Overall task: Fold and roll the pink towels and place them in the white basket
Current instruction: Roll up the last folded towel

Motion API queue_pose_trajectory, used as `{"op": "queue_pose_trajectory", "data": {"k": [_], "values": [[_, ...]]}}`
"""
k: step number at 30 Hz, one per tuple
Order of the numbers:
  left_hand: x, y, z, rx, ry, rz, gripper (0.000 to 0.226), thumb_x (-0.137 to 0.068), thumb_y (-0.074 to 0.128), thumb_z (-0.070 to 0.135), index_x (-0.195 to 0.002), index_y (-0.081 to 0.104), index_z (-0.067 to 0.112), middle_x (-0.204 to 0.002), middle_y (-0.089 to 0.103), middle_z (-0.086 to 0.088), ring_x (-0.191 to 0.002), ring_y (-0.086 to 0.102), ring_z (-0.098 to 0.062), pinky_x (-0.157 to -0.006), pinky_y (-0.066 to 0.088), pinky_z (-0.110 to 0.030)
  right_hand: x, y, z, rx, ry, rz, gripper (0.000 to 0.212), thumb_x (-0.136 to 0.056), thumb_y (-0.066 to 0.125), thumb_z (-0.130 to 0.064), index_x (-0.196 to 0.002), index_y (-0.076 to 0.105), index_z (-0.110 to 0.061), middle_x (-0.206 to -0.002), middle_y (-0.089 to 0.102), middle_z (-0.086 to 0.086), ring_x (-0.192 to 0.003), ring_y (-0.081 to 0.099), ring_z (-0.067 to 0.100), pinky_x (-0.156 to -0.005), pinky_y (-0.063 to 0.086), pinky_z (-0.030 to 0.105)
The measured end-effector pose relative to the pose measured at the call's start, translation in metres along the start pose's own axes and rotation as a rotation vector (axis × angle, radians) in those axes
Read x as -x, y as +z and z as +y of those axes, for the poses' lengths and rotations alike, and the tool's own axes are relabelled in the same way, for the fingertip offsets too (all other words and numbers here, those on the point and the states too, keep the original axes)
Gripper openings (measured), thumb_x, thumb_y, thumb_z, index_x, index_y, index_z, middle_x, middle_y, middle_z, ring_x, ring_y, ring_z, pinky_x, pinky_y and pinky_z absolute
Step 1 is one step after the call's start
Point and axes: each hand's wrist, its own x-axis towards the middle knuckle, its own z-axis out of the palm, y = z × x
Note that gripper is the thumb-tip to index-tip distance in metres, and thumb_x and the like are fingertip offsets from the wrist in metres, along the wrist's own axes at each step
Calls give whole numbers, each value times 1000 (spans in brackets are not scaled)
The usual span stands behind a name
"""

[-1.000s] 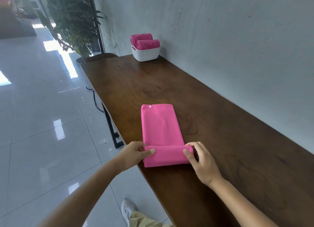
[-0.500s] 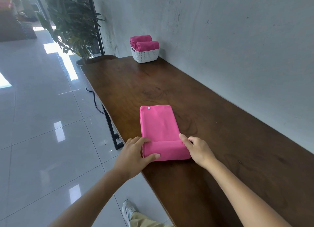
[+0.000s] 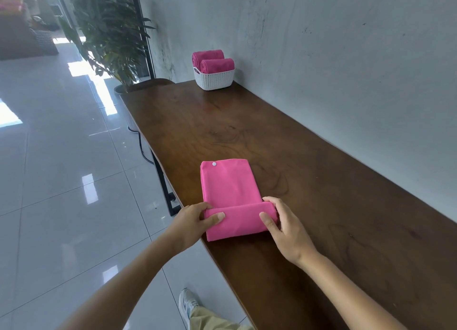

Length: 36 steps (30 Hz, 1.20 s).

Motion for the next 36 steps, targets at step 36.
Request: {"op": "queue_pose_trajectory", "data": {"k": [36], "values": [[5,-9,-2,-287,197,1,70,-84,51,72,-137,50,26,-121,57,9,-100,55,-9,-85,51,-22,-13,5,-13,105,-3,88,52,-96,29,-72,-128,48,-35,-122,53,-14,-100,58,5,-69,55,17]]}}
